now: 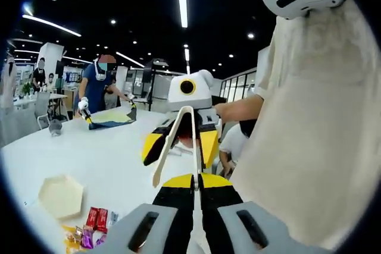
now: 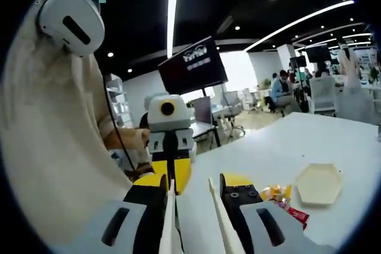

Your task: Place the target food into the container with the food tongs after gripping and lifting it, then release it inside without dropping or visibly crushing the food.

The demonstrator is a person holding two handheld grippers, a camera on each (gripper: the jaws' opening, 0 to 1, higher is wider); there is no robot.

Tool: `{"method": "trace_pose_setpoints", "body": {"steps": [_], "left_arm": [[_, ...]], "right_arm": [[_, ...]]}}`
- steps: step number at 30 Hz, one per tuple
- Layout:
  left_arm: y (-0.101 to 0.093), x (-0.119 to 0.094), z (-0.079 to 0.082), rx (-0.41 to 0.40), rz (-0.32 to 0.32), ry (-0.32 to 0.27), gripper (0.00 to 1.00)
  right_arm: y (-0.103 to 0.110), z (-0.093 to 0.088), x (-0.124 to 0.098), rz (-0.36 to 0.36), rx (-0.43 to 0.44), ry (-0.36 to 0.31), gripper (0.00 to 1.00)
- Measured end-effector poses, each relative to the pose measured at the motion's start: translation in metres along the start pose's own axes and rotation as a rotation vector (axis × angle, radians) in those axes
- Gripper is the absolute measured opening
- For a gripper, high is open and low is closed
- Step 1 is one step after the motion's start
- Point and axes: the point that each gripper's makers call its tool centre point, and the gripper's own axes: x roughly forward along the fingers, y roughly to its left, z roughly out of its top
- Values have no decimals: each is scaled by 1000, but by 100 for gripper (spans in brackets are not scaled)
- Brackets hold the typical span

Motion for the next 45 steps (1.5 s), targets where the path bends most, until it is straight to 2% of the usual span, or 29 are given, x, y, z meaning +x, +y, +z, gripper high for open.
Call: {"method": "trace_pose_setpoints", "body": {"steps": [8,14,16,30,40,45], "left_arm": [[-1,-2,-1,-9,-9,-3,0],[-3,-3,0,-24,-22,-14,0],[-5,-4,0,-21,-26,-9,0],[-7,-4,-1,-26,-28,-11,0],[-3,-5,-3,-46,9,-33,1],[5,-7,-17,-22,79,13,3]], "right_arm": [[1,-1,0,3,-8,9,32],[6,-3,0,32,-26,22,34],[9,-6,1,46,-39,46,34],[9,-5,2,38,-38,44,30],[5,-8,3,6,5,32,29],[-3,-17,2,-26,8,49,29]]}}
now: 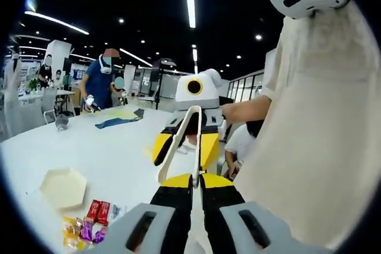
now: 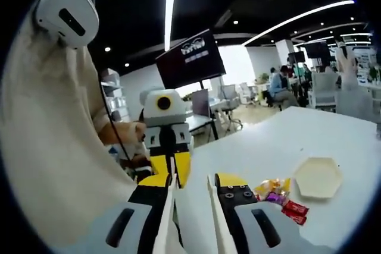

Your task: Place the target food into the container with the food tongs after gripping and lifting it, then release it inside without dropping or visibly crushing the food.

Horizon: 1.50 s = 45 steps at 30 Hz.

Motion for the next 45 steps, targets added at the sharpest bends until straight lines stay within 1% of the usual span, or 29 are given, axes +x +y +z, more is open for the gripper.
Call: {"method": "trace_pose_setpoints", "body": {"steps": [2,7,10,13,17,22,25,29,30,32,33,37,38,43,45], "left_arm": [[1,-2,-2,-9,12,0,3],[3,-4,-1,-29,39,-16,3],[4,-3,-4,-29,57,-7,3],[4,-3,-6,-31,63,1,3],[4,-4,-6,-42,67,-5,3],[3,-4,-5,-41,69,-1,3],[1,-4,-3,-43,60,-12,2],[0,-3,-1,-45,61,-14,2],[2,-2,-2,-45,68,-12,2],[3,-3,-1,-47,75,-15,2],[6,-3,0,-54,85,-26,3],[7,-3,0,-65,96,-33,3],[7,-3,-1,-54,104,-29,3],[8,-5,0,-55,113,-28,3],[8,-5,-1,-57,111,-26,3]], "right_arm": [[-1,-1,-1,-4,9,-6,29],[-2,0,-1,-9,29,-26,29],[-4,-2,0,-17,37,-14,28],[-3,-4,1,-12,34,-6,28],[-2,-3,2,-2,35,-7,28],[0,-3,2,17,10,-5,28],[3,0,0,36,-4,-13,28],[4,1,0,42,-22,-7,27],[3,1,0,34,-23,0,27],[1,1,0,26,-13,-1,27],[-1,3,0,13,2,-8,27],[-4,2,0,11,31,-5,27],[-4,2,1,10,29,-5,27],[-3,3,2,14,5,-9,27],[-3,2,3,24,21,-1,27]]}}
